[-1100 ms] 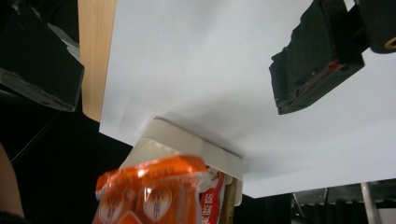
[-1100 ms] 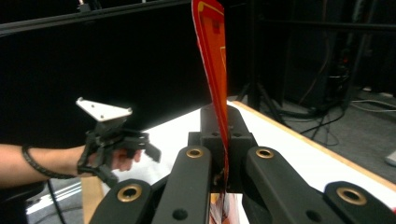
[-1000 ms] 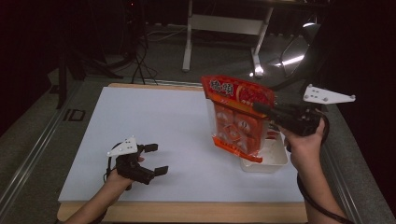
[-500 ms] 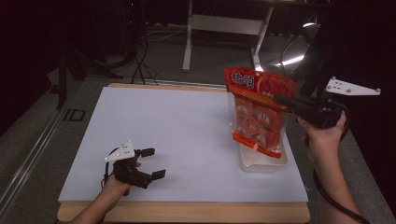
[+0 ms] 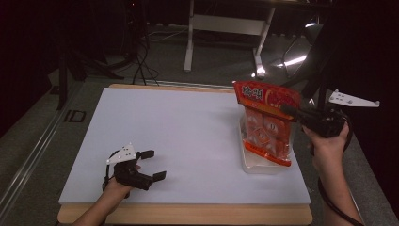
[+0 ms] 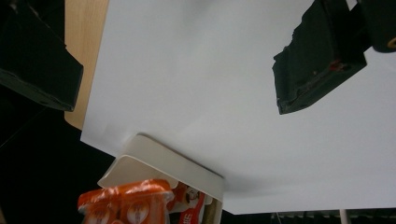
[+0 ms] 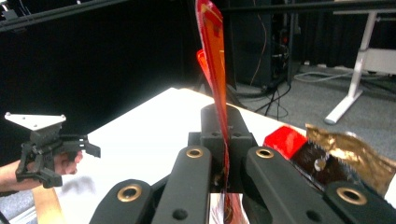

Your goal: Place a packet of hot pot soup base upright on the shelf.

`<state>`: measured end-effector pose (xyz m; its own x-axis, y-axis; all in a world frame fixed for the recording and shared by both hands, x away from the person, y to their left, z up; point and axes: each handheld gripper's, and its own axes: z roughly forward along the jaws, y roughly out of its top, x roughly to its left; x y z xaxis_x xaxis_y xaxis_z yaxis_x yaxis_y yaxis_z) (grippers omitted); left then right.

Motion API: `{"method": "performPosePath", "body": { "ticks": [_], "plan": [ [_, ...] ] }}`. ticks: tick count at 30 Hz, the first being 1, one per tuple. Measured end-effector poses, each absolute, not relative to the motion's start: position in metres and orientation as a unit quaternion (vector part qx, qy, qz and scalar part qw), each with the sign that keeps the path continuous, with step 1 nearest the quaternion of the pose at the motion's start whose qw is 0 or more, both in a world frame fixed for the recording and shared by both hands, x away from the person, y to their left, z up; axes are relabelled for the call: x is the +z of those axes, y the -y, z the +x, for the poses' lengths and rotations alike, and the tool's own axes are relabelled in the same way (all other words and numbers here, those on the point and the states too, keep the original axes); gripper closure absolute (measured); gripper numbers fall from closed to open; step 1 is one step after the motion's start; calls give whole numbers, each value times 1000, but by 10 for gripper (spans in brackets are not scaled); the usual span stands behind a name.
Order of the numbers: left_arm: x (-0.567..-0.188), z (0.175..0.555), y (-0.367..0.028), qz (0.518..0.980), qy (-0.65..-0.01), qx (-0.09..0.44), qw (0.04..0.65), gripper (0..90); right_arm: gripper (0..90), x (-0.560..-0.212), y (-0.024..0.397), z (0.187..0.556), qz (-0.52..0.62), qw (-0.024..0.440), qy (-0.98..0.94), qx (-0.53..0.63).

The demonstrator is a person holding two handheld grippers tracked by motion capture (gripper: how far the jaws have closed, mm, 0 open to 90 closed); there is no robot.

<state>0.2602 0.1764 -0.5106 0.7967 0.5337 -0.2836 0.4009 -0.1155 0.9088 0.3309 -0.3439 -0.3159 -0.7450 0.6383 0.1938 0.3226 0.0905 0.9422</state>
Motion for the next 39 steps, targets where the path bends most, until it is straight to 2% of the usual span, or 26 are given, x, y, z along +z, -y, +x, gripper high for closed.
{"method": "performPosePath", "body": {
  "ticks": [27, 39],
  "plan": [
    [-516, 262, -175, 751, -312, 52, 580, 19, 900, -383, 365, 338, 394, 87, -689, 602],
    [-516, 262, -175, 752, -309, 54, 579, 18, 900, -405, 385, 326, 414, 118, -689, 583]
  ]
}}
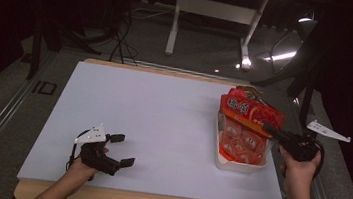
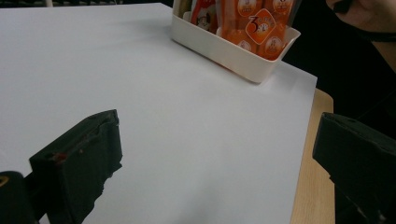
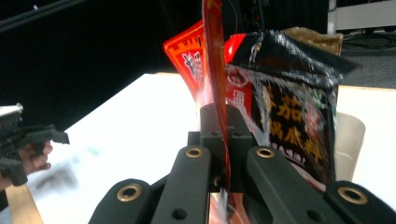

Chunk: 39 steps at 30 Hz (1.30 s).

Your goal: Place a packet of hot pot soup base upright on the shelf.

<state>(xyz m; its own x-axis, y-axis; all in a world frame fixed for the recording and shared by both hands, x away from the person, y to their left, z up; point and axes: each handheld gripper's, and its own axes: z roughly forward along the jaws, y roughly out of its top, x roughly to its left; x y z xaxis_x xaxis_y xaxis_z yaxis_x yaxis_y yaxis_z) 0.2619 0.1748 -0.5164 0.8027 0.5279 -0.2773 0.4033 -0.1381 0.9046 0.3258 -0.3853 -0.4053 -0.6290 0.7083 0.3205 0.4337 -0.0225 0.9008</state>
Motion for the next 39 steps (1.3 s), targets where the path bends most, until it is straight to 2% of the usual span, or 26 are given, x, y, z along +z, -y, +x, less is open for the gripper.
{"method": "performPosePath", "body": {
  "ticks": [31, 36, 39],
  "plan": [
    [-519, 262, -178, 751, -315, 54, 579, 19, 893, -423, 402, 317, 424, 111, -678, 591],
    [-519, 262, -177, 751, -313, 54, 579, 19, 848, -417, 399, 318, 425, 112, -683, 583],
    [-519, 262, -178, 749, -314, 53, 582, 19, 754, -416, 393, 319, 425, 117, -694, 570]
  ]
}}
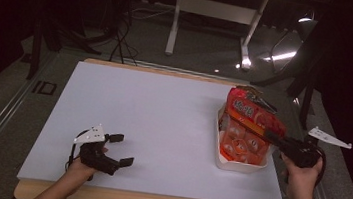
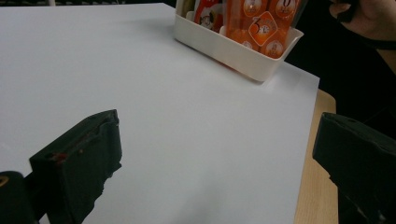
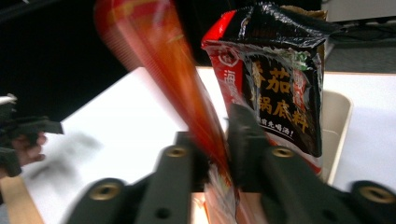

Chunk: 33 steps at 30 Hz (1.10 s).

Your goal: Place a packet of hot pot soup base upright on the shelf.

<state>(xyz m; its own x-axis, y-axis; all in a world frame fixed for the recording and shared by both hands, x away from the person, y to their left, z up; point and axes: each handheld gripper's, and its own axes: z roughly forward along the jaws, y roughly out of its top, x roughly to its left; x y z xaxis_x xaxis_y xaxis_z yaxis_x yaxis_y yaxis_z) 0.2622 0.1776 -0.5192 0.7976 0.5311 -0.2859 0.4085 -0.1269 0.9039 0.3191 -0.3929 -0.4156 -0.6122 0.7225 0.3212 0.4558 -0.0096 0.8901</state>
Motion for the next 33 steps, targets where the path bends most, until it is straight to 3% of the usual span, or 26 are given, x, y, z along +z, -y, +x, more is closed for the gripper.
{"method": "performPosePath", "body": {
  "ticks": [20, 33],
  "plan": [
    [-519, 262, -179, 748, -315, 53, 581, 19, 306, -333, 355, 315, 369, 190, -700, 582],
    [-519, 262, -178, 750, -313, 51, 581, 19, 152, -313, 326, 307, 319, 168, -709, 606]
  ]
}}
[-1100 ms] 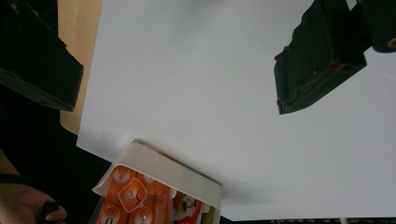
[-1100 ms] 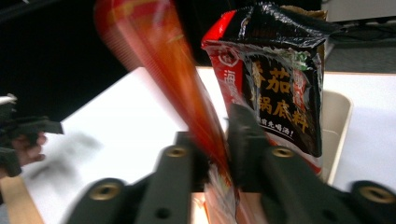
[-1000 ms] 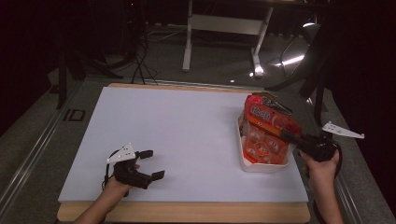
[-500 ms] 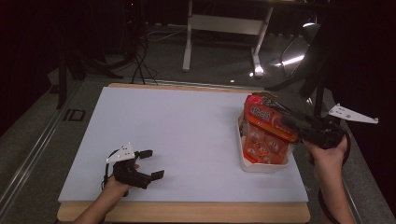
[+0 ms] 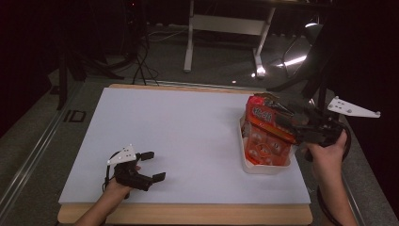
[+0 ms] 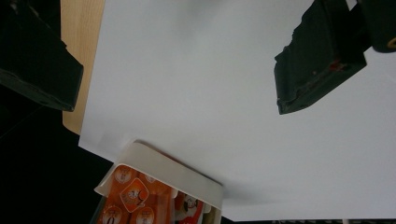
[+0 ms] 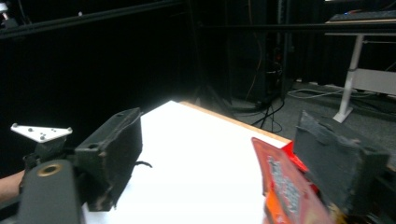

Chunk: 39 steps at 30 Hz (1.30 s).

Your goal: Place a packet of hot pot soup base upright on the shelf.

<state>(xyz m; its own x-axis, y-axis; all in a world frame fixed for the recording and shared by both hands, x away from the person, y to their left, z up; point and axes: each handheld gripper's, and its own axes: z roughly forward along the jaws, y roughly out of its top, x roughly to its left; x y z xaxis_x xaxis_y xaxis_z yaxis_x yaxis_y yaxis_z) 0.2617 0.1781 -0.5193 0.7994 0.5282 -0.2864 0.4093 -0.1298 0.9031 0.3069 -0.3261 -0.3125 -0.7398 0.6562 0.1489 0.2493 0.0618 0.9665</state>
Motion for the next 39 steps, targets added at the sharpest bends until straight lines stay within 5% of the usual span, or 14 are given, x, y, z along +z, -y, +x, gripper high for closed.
{"method": "performPosePath", "body": {
  "ticks": [39],
  "plan": [
    [-518, 260, -179, 749, -307, 50, 584, 19, 140, -418, 223, 294, 246, 69, -807, 532]
  ]
}}
